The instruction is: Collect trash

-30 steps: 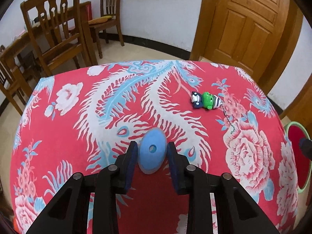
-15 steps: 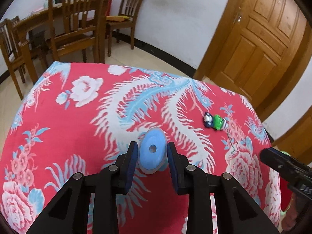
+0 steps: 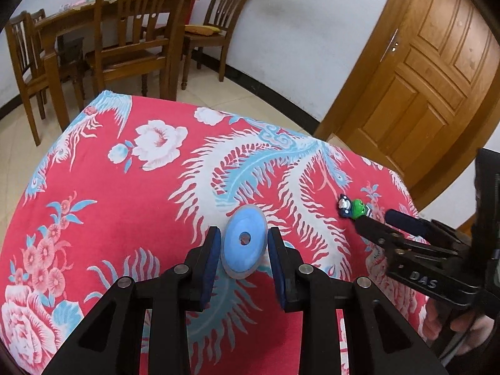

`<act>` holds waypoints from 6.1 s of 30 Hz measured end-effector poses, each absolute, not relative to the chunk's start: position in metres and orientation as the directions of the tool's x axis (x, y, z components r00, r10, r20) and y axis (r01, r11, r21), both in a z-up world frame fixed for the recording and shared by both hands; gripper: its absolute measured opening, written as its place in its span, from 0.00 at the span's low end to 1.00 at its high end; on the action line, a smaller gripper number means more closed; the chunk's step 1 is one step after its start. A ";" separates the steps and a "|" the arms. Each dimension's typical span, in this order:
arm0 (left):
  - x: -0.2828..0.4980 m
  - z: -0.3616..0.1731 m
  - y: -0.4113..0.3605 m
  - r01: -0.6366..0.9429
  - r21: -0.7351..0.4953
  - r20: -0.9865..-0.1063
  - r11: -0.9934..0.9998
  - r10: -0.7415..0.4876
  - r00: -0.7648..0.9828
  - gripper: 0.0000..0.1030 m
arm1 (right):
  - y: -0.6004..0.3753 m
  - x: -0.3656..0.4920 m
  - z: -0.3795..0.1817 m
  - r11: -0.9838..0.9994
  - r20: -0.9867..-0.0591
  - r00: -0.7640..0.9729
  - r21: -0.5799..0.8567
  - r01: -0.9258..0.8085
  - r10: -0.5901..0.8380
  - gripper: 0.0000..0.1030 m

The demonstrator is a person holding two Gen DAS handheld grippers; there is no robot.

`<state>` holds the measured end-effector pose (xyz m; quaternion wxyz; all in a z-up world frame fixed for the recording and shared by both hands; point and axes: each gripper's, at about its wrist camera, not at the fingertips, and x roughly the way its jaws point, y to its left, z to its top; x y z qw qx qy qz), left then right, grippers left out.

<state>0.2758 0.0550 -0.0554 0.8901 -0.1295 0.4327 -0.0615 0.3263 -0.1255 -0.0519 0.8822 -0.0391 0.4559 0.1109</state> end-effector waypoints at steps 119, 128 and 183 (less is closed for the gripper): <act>0.131 -0.043 -0.310 0.655 -0.252 -0.771 0.712 -0.557 0.309 0.31 | -0.469 -0.005 -0.036 0.790 -0.715 0.699 0.410 0.455 -0.031 0.40; 0.134 -0.047 -0.316 0.649 -0.243 -0.785 0.722 -0.539 0.306 0.44 | -0.469 -0.007 -0.035 0.789 -0.714 0.699 0.414 0.454 -0.028 0.41; 0.042 0.024 -0.070 0.240 -0.151 -0.683 0.959 -0.277 0.676 0.70 | -0.263 -0.032 0.021 0.957 -0.609 0.793 0.230 0.176 0.000 0.66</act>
